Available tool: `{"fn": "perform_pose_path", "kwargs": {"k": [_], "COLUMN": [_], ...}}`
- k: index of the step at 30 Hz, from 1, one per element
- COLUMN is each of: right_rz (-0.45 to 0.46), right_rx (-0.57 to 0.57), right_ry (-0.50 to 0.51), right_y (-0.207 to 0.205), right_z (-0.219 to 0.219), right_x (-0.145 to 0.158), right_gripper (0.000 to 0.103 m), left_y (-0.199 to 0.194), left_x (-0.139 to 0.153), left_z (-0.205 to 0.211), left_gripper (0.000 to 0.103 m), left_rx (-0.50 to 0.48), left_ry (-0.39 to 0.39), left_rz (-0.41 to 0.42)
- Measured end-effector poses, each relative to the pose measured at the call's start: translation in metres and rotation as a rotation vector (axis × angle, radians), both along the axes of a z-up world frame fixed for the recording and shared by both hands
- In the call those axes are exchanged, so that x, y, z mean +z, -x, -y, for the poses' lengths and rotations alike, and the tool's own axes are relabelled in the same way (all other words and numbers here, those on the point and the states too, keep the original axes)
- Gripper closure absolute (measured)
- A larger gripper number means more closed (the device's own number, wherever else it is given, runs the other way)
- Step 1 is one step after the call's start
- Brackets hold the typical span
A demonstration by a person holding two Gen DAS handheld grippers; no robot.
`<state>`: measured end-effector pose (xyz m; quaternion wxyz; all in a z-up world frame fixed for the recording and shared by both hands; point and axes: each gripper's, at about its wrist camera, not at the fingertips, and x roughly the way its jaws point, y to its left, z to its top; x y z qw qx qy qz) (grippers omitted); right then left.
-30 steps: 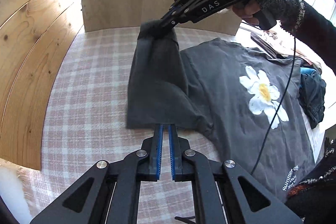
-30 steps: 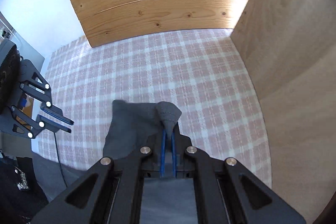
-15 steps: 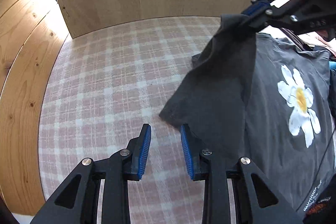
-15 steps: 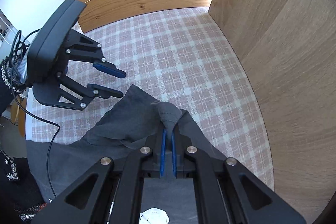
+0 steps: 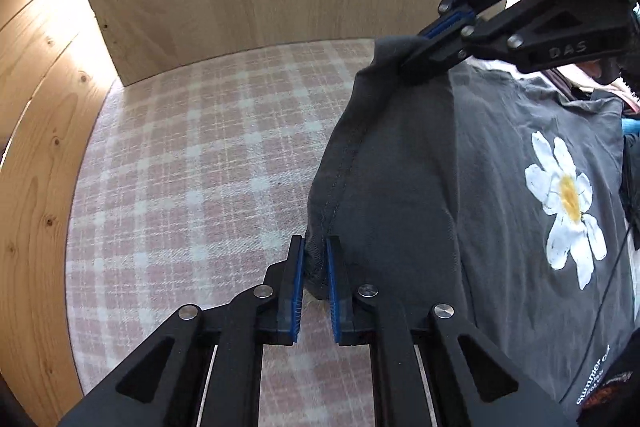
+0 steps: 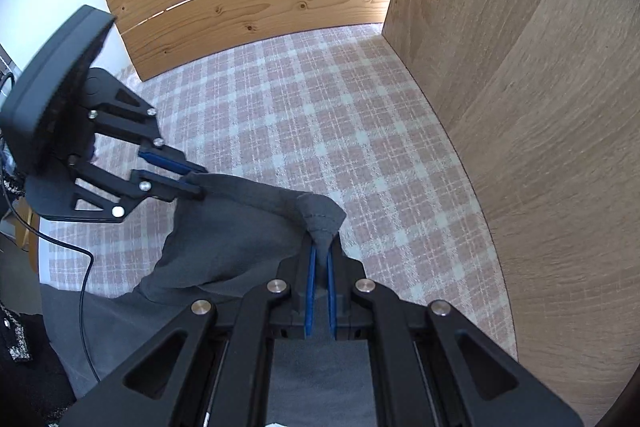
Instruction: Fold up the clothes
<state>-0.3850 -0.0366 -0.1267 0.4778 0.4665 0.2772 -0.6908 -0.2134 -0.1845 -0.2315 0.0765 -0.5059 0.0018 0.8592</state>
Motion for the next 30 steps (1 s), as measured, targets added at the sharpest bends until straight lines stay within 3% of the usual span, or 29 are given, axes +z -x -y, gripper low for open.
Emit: {"fn": "perform_pose_path", "kwargs": {"k": [7, 10, 18, 21, 26, 30], "right_rz": [-0.006, -0.055, -0.163, -0.101, -0.032, -0.01], "right_rx": [0.021, 0.071, -0.003, -0.06, -0.081, -0.093], "right_ry": [0.109, 0.127, 0.064, 0.025, -0.188, -0.161], "right_y": [0.0, -0.015, -0.034, -0.033, -0.036, -0.032], "right_z": [0.022, 0.015, -0.072, -0.107, -0.138, -0.151], "right_x": [0.011, 0.023, 0.024, 0.005, -0.049, -0.042], "right_gripper": [0.098, 0.098, 0.098, 0.098, 0.096, 0.091], "left_y": [-0.051, -0.055, -0.062, -0.068, -0.072, -0.065], "left_x": [0.066, 0.074, 0.053, 0.038, 0.022, 0.022], "left_z": [-0.013, -0.037, -0.119, -0.145, -0.16, -0.177], "left_gripper": [0.093, 0.093, 0.099, 0.099, 0.099, 0.092], "left_rx": [-0.013, -0.074, -0.281, -0.346, -0.378, -0.433], "left_ry": [-0.058, -0.069, -0.125, -0.119, -0.05, 0.01], "left_rz": [-0.117, -0.133, -0.078, -0.02, 0.008, -0.02]}}
